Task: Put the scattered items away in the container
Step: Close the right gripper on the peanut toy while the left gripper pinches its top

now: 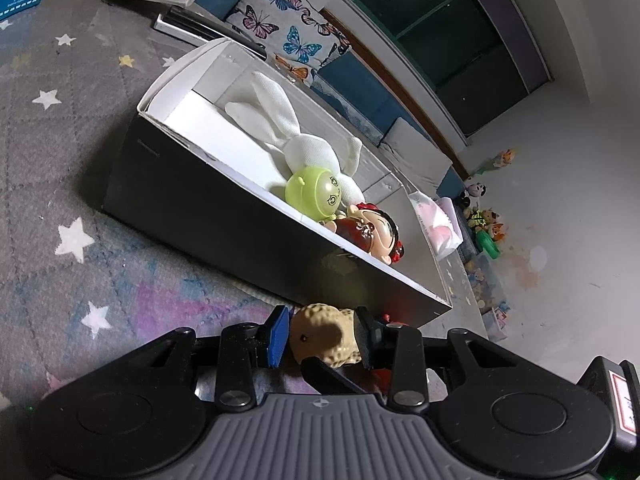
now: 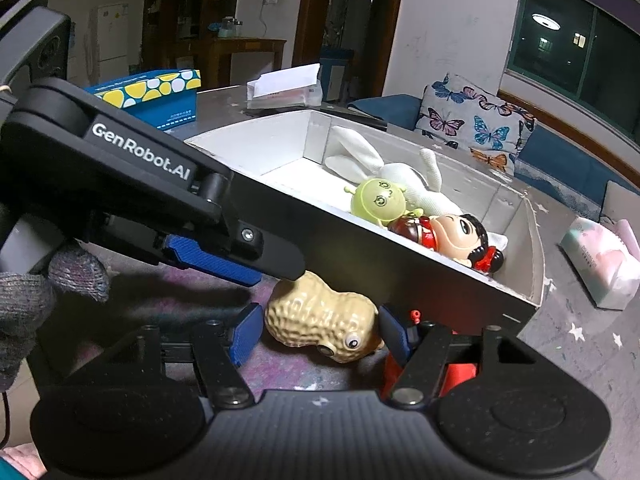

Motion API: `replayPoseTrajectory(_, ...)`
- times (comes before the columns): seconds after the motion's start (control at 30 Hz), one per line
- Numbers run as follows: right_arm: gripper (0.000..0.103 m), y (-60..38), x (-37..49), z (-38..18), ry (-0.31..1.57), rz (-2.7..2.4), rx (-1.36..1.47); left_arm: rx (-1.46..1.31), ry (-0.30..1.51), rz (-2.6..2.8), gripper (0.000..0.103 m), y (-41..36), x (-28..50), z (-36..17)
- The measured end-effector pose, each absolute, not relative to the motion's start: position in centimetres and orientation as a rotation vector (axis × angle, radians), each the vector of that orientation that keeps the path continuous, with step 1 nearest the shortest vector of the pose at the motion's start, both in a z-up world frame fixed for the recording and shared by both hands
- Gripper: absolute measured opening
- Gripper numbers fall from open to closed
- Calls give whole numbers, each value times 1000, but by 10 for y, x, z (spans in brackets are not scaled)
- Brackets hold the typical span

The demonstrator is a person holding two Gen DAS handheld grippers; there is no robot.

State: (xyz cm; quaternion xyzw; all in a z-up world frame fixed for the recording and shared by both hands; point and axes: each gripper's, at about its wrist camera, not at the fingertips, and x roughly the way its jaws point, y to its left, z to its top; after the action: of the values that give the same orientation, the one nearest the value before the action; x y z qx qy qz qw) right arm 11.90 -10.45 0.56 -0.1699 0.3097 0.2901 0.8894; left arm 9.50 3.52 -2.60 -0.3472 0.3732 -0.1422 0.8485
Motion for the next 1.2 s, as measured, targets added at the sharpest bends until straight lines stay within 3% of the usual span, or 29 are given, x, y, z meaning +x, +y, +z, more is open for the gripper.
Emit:
replayPoseTrajectory(0.8, 65, -95, 77, 22, 631, 762, -301, -748, 792, -271, 38, 56, 76, -32)
replayPoseTrajectory(1.2, 65, -104, 105, 13, 665, 691, -307, -745, 794, -285, 38, 50, 82, -28)
